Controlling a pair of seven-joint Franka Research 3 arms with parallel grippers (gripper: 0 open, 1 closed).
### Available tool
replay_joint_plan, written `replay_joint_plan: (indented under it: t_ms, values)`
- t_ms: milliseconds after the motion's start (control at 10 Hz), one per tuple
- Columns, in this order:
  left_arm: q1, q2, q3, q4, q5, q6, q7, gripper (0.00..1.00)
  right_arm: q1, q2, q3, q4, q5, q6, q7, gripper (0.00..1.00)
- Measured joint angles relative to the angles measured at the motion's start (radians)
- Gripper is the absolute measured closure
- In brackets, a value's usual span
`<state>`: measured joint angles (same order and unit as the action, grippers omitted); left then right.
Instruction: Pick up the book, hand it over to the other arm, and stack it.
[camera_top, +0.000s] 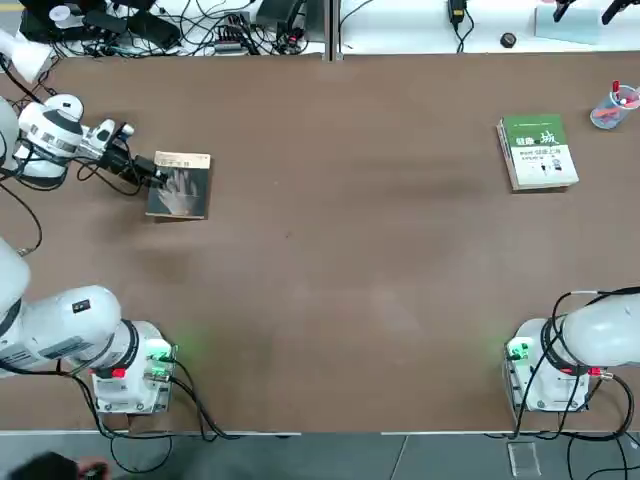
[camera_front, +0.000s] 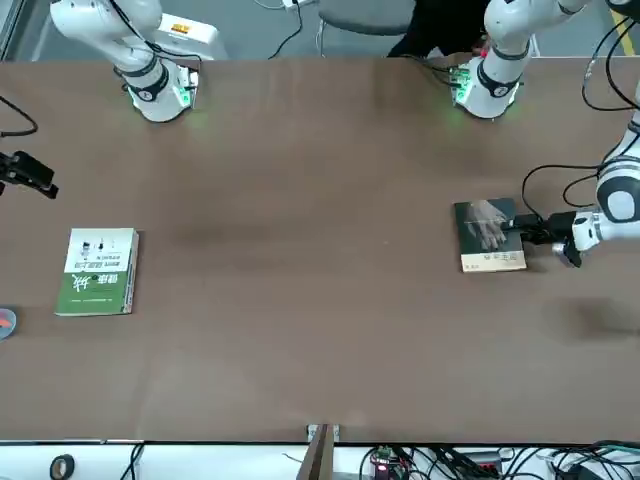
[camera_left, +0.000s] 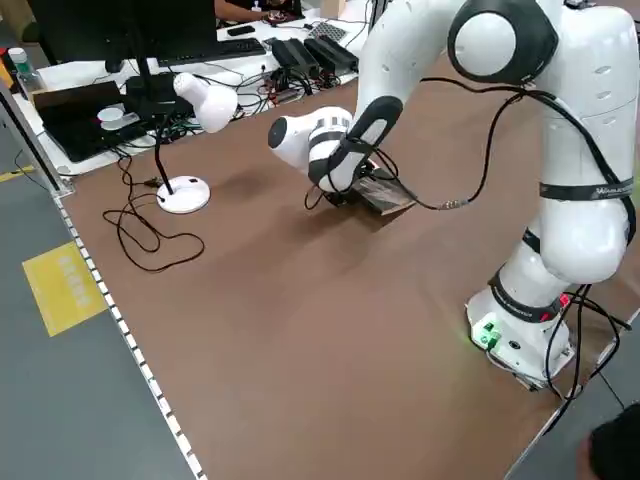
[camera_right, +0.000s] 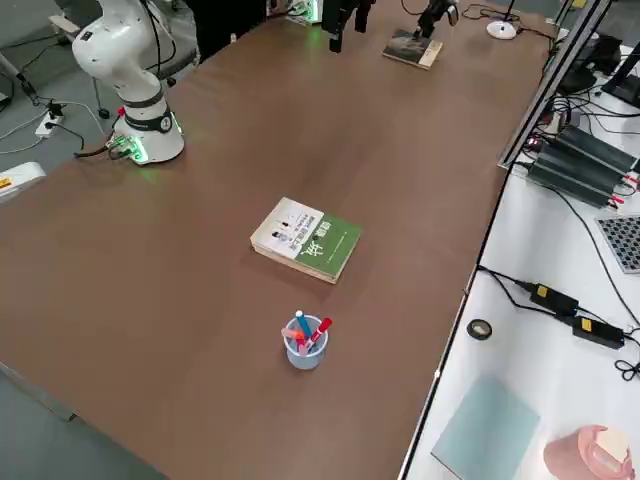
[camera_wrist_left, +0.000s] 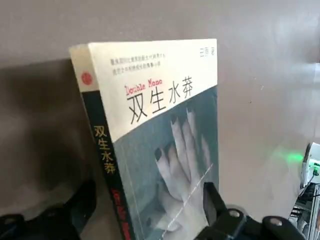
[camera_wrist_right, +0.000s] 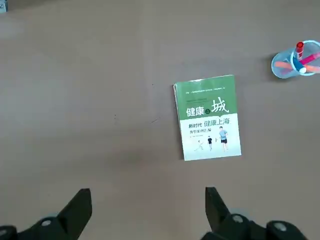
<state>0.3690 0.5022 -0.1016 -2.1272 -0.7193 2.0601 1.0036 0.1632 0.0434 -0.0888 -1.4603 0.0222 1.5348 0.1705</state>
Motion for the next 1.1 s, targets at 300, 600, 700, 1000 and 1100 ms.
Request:
replay_joint_plan:
  t_ms: [300,600,700,1000,1100]
  values:
    - [0.0,0.0,0.0,0.0,0.0,0.0,0.011,0.13,-0.002,0.0,-0.001,0.0,0.0,0.0,0.0,0.0]
    - [0.002,0.0,0.0,0.0,-0.002,0.001,0.029,0.33,-0.002,0.0,-0.001,0.0,0.0,0.0,0.0,0.0]
    - [0.002,0.0,0.0,0.0,-0.002,0.001,0.031,0.33,-0.002,0.0,-0.001,0.0,0.0,0.0,0.0,0.0]
    - [0.003,0.0,0.0,0.0,-0.003,0.001,0.035,0.46,-0.002,0.0,-0.001,0.0,0.0,0.0,0.0,0.0]
    - [0.003,0.0,0.0,0.0,-0.003,0.001,0.036,0.52,-0.002,0.0,-0.001,0.0,0.0,0.001,0.0,0.0]
